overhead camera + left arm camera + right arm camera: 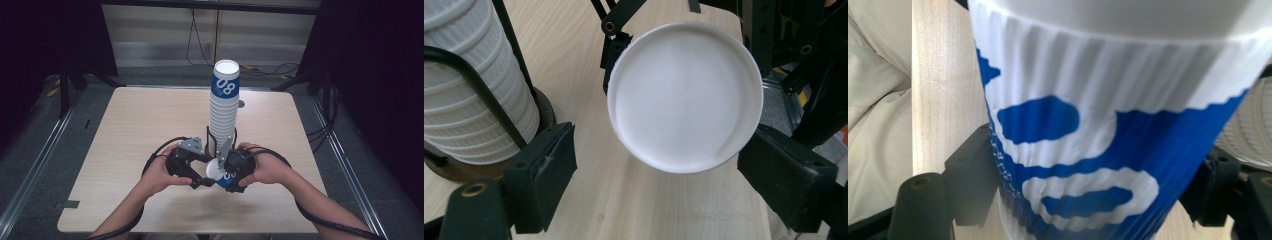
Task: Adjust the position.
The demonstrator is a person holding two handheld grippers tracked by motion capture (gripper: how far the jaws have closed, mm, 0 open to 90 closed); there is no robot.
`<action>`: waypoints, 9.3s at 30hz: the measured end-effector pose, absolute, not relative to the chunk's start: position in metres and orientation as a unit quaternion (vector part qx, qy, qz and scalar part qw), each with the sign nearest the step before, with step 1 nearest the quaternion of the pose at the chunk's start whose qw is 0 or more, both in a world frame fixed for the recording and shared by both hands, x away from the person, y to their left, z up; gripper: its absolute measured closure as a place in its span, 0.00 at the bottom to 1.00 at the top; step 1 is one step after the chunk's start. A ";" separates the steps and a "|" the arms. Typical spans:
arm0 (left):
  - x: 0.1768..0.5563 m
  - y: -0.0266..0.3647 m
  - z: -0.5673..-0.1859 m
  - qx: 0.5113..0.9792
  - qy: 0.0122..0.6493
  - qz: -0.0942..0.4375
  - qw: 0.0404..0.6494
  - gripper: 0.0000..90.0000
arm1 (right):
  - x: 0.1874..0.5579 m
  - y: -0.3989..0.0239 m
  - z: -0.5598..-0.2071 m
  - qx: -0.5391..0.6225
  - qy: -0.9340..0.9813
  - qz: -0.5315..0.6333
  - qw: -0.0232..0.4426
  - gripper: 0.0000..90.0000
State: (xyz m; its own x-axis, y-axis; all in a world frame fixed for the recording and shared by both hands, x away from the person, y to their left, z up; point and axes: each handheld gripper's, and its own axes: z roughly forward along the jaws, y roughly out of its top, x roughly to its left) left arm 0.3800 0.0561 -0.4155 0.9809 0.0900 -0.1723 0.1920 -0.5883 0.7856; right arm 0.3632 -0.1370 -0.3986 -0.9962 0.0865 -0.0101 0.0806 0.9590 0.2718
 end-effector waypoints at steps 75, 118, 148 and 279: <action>0.381 0.083 -0.415 0.861 0.093 -0.064 0.496 0.33 | 0.363 -0.168 -0.400 0.115 0.953 0.281 0.017 0.14; 0.382 0.095 -0.421 0.855 0.117 -0.064 0.501 0.32 | 0.348 -0.197 -0.441 0.232 0.870 0.435 0.019 0.14; 0.381 0.096 -0.422 0.851 0.126 -0.063 0.506 0.32 | 0.342 -0.195 -0.450 0.252 0.834 0.491 0.018 0.14; 0.383 0.087 -0.424 0.852 0.128 -0.085 0.501 0.32 | 0.351 -0.182 -0.458 0.191 0.833 0.517 0.040 0.15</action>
State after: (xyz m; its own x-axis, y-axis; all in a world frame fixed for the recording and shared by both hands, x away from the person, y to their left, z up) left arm 0.3833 0.0867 -0.4240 0.9529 0.1324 -0.2729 0.3029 -0.4645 0.8321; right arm 0.3508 -0.1818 -0.4578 -0.9238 0.3595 0.1318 0.2778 0.3923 0.8769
